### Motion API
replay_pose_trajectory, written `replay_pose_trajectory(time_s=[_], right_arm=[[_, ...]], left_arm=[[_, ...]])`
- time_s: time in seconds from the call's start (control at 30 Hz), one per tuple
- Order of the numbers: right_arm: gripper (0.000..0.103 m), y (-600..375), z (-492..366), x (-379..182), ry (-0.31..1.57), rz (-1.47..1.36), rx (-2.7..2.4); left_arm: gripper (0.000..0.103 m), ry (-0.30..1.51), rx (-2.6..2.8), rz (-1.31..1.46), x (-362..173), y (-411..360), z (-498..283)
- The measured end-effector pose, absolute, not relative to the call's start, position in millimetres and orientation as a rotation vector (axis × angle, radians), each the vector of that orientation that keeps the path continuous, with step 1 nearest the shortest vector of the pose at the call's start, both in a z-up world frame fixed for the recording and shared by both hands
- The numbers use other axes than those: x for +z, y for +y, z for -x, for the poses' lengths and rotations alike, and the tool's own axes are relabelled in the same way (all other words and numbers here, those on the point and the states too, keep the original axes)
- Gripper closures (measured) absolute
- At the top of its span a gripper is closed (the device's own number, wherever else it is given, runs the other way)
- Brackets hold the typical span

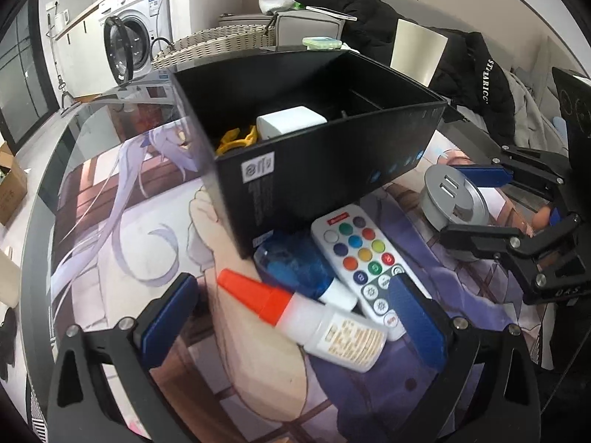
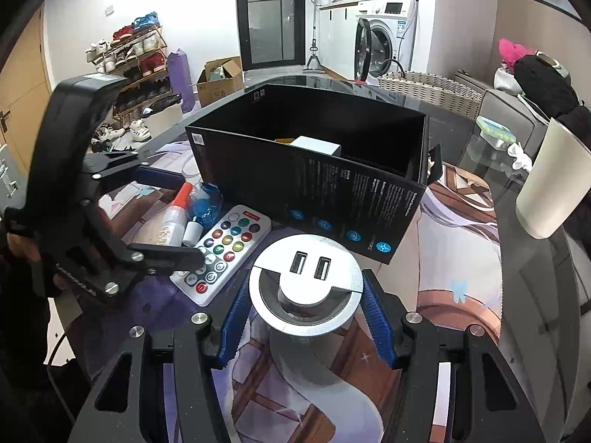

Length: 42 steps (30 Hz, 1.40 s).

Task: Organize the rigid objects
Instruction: 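Close the left gripper on the orange-capped glue bottle while the right holds the hub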

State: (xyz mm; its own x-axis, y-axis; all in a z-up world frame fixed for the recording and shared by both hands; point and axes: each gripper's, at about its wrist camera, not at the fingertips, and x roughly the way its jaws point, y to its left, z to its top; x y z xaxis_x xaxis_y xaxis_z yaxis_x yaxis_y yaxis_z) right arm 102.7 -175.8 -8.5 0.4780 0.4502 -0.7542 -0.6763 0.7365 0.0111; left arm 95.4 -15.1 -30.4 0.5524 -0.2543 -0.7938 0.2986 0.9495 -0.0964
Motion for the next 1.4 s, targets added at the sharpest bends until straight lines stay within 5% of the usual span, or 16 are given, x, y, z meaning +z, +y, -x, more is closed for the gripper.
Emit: replay_pose_trajectory(time_s=[0.93, 1.1, 1.4], right_arm=[[0.044, -172.8, -100.1, -9.8, 0.814, 0.314, 0.739], [0.044, -174.8, -98.7, -8.1, 0.809, 0.31, 0.734], [0.044, -176.9, -89.1, -3.0, 0.792, 0.312, 0.73]], left_arm=[[0.0, 0.936, -0.399, -0.159, -30.7, -32.3, -73.9], [0.016, 0.918, -0.404, -0.154, -28.2, -28.3, -67.4], [0.017, 0.892, -0.384, -0.115, -22.5, -17.5, -50.6]])
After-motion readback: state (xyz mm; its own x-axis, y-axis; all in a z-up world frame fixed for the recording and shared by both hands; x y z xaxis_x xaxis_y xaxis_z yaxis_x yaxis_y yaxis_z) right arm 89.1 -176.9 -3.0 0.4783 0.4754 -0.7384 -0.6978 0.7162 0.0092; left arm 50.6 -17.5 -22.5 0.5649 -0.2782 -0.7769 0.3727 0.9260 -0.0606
